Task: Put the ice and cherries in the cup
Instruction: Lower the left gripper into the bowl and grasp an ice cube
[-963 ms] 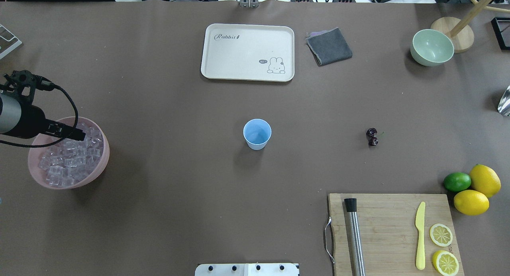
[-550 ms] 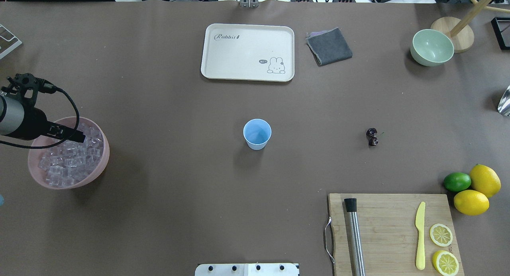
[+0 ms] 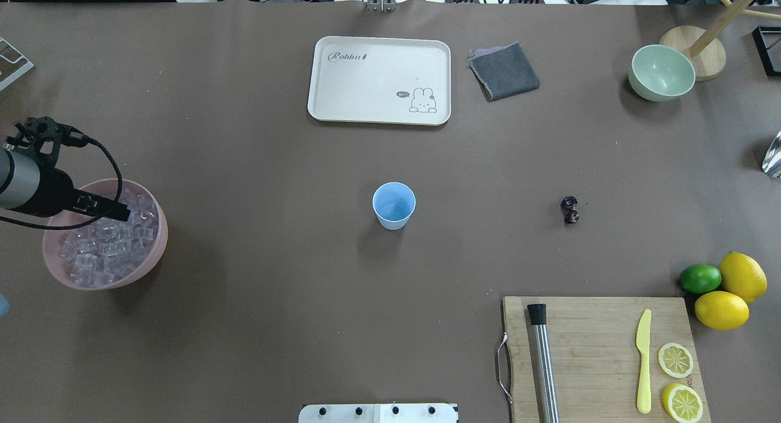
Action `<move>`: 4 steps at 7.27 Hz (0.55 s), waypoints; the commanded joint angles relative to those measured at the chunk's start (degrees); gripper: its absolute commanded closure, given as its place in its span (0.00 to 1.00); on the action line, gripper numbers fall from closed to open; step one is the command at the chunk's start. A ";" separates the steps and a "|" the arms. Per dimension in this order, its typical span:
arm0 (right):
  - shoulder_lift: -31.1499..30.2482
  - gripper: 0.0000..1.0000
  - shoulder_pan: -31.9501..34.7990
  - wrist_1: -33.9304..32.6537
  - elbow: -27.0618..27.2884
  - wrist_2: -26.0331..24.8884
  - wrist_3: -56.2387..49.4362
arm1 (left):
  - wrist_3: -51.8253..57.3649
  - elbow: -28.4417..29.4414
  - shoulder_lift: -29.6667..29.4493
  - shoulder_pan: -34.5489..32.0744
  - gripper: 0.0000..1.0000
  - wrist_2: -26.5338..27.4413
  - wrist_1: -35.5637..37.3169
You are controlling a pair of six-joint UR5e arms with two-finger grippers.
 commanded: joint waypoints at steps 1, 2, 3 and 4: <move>0.00 0.00 0.00 0.09 0.09 0.00 -0.03 | -0.07 2.21 0.03 0.12 0.04 -0.16 -3.71; 0.00 0.00 0.00 0.09 0.18 0.00 -0.03 | -0.07 2.40 0.11 0.04 0.11 -0.42 -3.90; 0.00 0.00 0.00 0.09 0.44 0.00 -0.03 | -0.16 2.22 0.12 0.12 0.14 -0.51 -3.91; 0.00 0.00 0.00 0.09 0.44 0.00 -0.03 | -0.16 1.79 0.29 0.12 0.15 -0.60 -3.91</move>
